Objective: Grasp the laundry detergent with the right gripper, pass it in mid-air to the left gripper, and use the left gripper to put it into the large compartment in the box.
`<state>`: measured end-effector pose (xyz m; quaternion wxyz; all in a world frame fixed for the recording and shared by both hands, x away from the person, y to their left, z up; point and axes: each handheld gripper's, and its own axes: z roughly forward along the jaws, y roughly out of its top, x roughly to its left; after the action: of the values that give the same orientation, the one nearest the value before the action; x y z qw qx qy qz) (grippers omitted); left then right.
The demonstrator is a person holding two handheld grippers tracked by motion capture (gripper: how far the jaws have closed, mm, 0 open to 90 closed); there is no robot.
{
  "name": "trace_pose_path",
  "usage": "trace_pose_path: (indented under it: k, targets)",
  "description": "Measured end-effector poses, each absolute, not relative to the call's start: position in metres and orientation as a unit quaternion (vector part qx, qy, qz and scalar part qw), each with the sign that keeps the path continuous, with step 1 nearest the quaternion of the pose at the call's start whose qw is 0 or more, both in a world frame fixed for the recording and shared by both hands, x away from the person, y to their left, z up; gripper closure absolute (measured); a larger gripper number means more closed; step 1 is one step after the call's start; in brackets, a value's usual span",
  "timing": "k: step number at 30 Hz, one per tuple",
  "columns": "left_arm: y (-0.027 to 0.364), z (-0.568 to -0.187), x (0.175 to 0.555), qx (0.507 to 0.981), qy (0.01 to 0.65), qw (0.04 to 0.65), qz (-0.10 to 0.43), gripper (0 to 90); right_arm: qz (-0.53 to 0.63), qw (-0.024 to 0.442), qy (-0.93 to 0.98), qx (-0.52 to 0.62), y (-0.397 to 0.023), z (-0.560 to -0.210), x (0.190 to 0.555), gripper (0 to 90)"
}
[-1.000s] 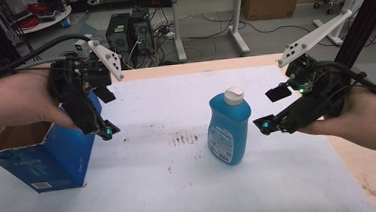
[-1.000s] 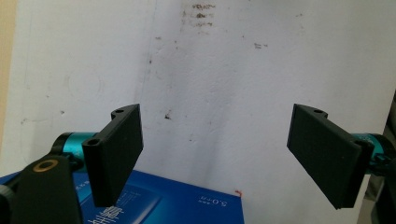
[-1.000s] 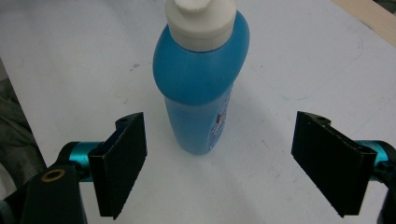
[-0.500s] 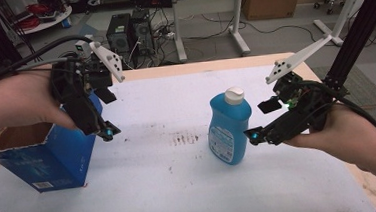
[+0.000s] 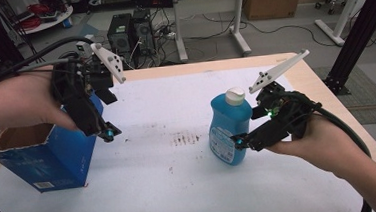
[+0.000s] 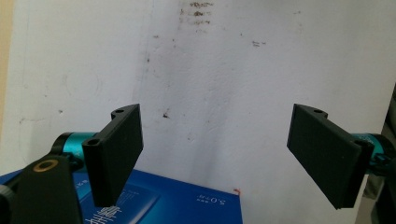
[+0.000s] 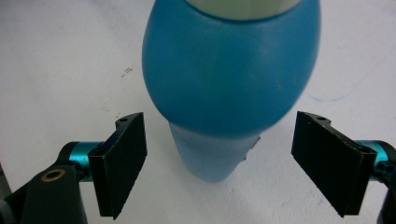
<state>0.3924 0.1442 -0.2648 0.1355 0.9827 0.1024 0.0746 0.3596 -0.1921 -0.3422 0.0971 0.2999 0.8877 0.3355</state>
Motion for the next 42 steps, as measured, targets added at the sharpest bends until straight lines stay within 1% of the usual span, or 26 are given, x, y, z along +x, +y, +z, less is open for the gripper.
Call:
trace_pose_path:
  k: [3, 8, 26, 29, 38, 42]
  targets:
    - [0.145, -0.265, 0.393, 0.983, 0.101, 0.134, 0.074, 18.5, 0.338, 0.102, 0.886, 0.302, -0.19, -0.343, 0.361, 17.4]
    - [0.143, -0.265, 0.393, 0.983, 0.099, 0.133, 0.074, 18.5, 0.335, 0.096, 0.886, 0.304, -0.182, -0.348, 0.363, 17.5]
    - [0.141, -0.264, 0.394, 0.984, 0.098, 0.131, 0.074, 18.5, 0.34, 0.122, 0.877, 0.316, -0.174, -0.35, 0.366, 17.9]
    - [0.14, -0.263, 0.394, 0.984, 0.096, 0.133, 0.075, 18.5, 0.346, 0.124, 0.875, 0.316, -0.173, -0.35, 0.366, 23.3]
    - [0.141, -0.263, 0.393, 0.984, 0.095, 0.131, 0.076, 18.5, 0.346, 0.124, 0.873, 0.319, -0.172, -0.351, 0.366, 26.7]
    - [0.14, -0.263, 0.393, 0.984, 0.097, 0.131, 0.076, 18.5, 0.347, 0.124, 0.873, 0.32, -0.171, -0.352, 0.366, 29.8]
